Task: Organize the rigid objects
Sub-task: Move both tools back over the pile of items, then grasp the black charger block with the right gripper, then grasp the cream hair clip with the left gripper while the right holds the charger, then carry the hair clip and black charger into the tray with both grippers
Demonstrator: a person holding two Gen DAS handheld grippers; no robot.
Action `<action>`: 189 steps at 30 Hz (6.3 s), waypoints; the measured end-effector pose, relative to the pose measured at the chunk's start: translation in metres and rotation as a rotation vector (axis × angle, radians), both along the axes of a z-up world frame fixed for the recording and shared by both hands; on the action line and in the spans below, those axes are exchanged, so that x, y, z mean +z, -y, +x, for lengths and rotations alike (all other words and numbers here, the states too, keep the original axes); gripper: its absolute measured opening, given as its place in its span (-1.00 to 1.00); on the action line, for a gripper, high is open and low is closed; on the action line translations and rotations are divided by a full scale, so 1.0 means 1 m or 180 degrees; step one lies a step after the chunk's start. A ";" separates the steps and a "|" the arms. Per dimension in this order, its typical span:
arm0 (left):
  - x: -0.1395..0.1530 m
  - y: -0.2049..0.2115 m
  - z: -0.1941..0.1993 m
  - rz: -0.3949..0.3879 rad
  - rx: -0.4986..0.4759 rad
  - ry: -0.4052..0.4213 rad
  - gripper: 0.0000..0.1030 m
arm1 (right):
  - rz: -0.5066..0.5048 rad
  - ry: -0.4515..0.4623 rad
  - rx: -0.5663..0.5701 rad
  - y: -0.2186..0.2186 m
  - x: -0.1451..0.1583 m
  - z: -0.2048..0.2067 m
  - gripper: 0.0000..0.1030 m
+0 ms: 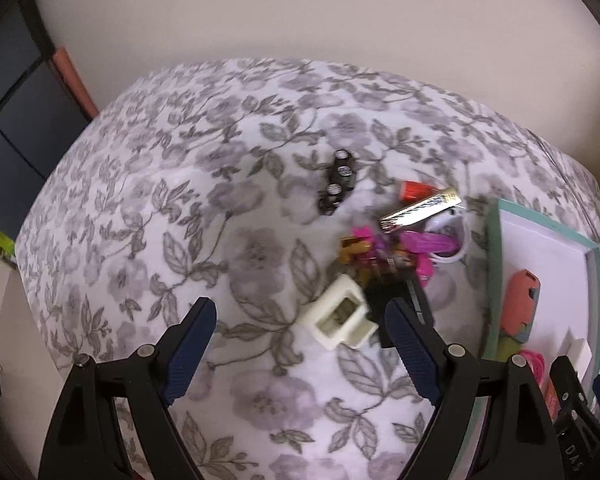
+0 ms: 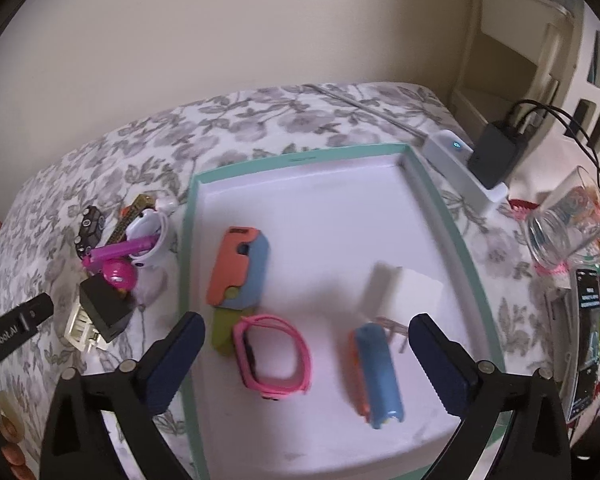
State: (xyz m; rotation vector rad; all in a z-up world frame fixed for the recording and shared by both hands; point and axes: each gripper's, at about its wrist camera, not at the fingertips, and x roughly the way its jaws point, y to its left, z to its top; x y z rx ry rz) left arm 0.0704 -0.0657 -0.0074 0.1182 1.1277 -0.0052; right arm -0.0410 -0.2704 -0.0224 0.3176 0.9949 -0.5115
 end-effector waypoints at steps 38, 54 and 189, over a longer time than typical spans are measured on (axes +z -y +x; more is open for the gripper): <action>-0.052 -0.072 0.057 -0.0367 0.0710 -0.0614 0.69 | 0.0464 -0.0068 0.1101 -0.118 -0.052 0.106 0.90; -0.064 -0.046 0.056 -0.0756 0.0419 -0.0750 0.69 | 0.0929 0.0069 0.1134 -0.109 -0.063 0.104 0.24; 0.037 0.036 -0.001 -0.1403 -0.0732 -0.0061 0.16 | 0.0609 0.0714 0.0222 0.017 0.054 0.012 -0.10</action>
